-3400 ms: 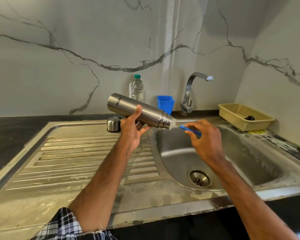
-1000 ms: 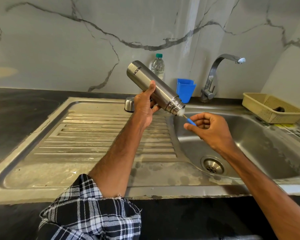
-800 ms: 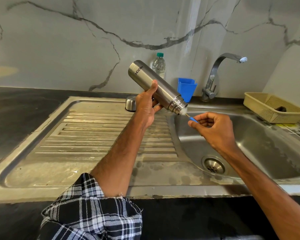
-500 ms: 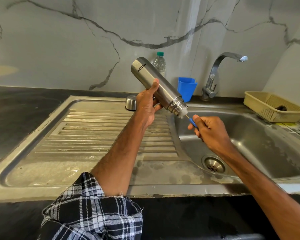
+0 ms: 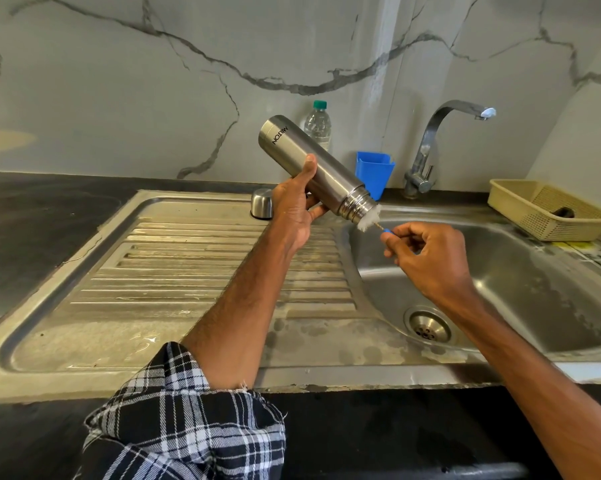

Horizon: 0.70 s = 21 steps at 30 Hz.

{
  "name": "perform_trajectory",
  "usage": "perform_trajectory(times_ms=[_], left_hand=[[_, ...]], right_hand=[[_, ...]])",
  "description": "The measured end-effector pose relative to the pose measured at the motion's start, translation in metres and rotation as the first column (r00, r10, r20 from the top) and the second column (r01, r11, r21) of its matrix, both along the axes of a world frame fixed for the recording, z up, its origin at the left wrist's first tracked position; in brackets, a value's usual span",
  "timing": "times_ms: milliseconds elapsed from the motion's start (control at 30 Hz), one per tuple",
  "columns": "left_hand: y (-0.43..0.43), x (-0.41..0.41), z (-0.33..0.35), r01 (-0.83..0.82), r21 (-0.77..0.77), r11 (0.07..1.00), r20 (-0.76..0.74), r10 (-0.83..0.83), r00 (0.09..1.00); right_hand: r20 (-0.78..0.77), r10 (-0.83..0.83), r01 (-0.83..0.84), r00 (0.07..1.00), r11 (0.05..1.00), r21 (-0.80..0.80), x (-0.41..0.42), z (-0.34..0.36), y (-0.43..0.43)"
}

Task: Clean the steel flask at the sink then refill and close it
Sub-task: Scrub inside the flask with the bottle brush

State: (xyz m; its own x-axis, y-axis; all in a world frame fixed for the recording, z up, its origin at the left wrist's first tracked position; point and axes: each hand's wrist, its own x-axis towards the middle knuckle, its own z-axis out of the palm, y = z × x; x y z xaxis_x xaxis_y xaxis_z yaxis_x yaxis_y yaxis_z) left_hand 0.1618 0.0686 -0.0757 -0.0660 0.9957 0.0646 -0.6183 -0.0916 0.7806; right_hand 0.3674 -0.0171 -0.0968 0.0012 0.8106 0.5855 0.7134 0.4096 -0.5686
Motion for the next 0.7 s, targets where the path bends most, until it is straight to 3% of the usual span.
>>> perform_trajectory(times_ms=[167,333,400,600,700], left_hand=[[-0.0005,0.0006,0.0009,0.005,0.023,1.000,-0.008,-0.005,1.000],[-0.0008,0.0001,0.0020,-0.001,0.026,1.000,-0.022,0.002,1.000],[-0.0008,-0.0006,0.0012,-0.007,0.025,1.000,-0.023,0.007,1.000],[-0.0033,0.0007,0.0026,-0.005,0.016,1.000,0.003,0.005,1.000],[-0.0045,0.0005,0.0045,-0.001,0.024,1.000,0.003,0.001,1.000]], right_hand=[[0.169,-0.035,0.050,0.985,0.995,-0.083,-0.0054,-0.0023,0.0005],[-0.036,0.023,-0.028,0.999,0.988,-0.154,-0.0072,0.0008,-0.0028],[-0.078,0.020,-0.029,0.997,0.993,-0.117,-0.0075,0.0025,-0.0038],[-0.015,-0.065,0.066,0.998,0.996,0.058,-0.0010,-0.0017,0.0008],[0.119,-0.084,0.079,0.989,0.996,0.052,-0.0005,-0.0029,0.0023]])
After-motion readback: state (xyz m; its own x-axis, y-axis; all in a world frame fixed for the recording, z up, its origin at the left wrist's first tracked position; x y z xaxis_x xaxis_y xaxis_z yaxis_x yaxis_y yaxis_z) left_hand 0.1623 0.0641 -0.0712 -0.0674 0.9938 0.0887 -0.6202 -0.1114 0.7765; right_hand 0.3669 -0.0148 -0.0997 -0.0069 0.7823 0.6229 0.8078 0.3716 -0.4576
